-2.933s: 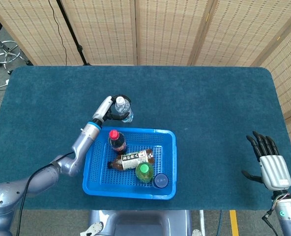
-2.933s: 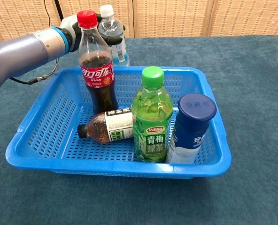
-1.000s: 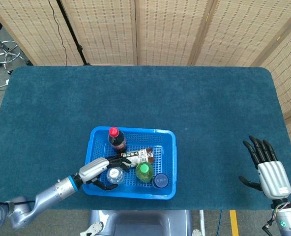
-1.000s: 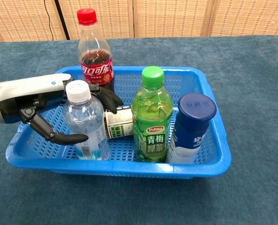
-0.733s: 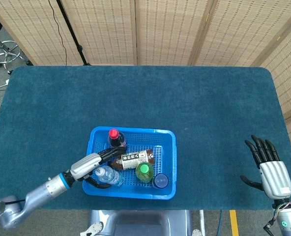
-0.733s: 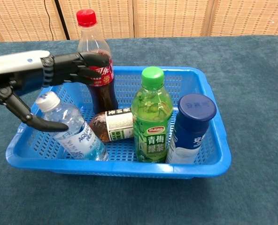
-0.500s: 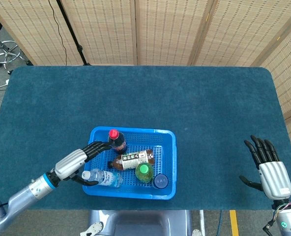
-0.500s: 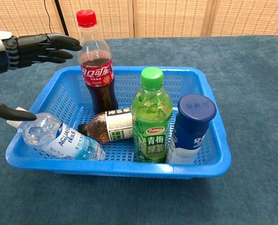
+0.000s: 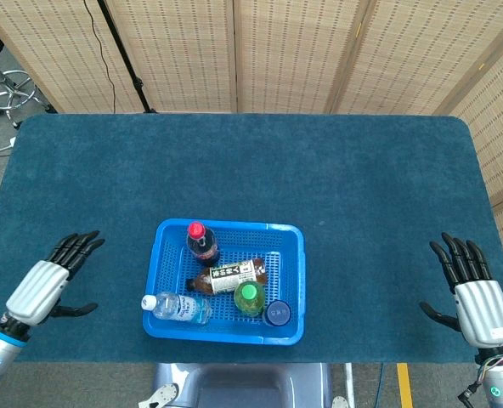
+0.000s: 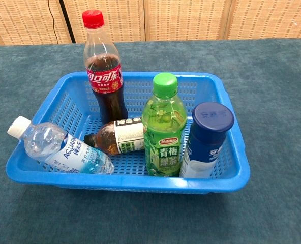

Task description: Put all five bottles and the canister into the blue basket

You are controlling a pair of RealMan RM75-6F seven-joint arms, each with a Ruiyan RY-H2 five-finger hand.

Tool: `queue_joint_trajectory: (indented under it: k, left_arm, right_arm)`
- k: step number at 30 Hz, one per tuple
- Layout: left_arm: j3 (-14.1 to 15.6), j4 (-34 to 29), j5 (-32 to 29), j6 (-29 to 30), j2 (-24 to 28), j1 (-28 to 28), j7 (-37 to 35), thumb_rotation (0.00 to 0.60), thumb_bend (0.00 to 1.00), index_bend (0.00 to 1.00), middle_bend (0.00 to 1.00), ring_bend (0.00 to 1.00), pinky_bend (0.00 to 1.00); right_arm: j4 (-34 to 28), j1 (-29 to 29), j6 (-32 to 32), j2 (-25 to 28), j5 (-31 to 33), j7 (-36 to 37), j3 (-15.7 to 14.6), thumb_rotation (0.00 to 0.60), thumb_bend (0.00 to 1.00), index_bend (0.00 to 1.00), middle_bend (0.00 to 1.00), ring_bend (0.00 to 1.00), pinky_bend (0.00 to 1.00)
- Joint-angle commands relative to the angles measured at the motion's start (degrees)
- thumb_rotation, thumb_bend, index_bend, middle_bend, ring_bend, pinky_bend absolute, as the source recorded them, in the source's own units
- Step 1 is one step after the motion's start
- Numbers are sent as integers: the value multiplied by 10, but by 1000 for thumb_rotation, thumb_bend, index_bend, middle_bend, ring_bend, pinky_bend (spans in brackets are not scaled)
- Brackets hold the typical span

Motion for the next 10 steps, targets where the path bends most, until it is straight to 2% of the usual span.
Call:
queue_joint_trajectory:
  k: [1,4,7,10]
  left_arm:
    - [-14,-4,-71,64,-11,73,96,600,99,0,0,0,0]
    - [-28,15,-94,99,-40,105,133,600,99,0,0,0,0]
    - [-34,29,-92,115,-61,119,161,600,99,0,0,0,0]
    - [-37,36,-78,123,-68,126,173,600,100,0,0,0,0]
  right_arm:
    - [9,-3,10,-9,3,-28,7,600,0,14,0,0,0]
    - [16,-2,9,-18,3,-44,8,600,0,38,0,0,0]
    - [20,2,-2,-18,2,-39,5,600,0,59,0,0,0]
    - [21,1,-9,-14,4,-45,2,600,0,34,0,0,0]
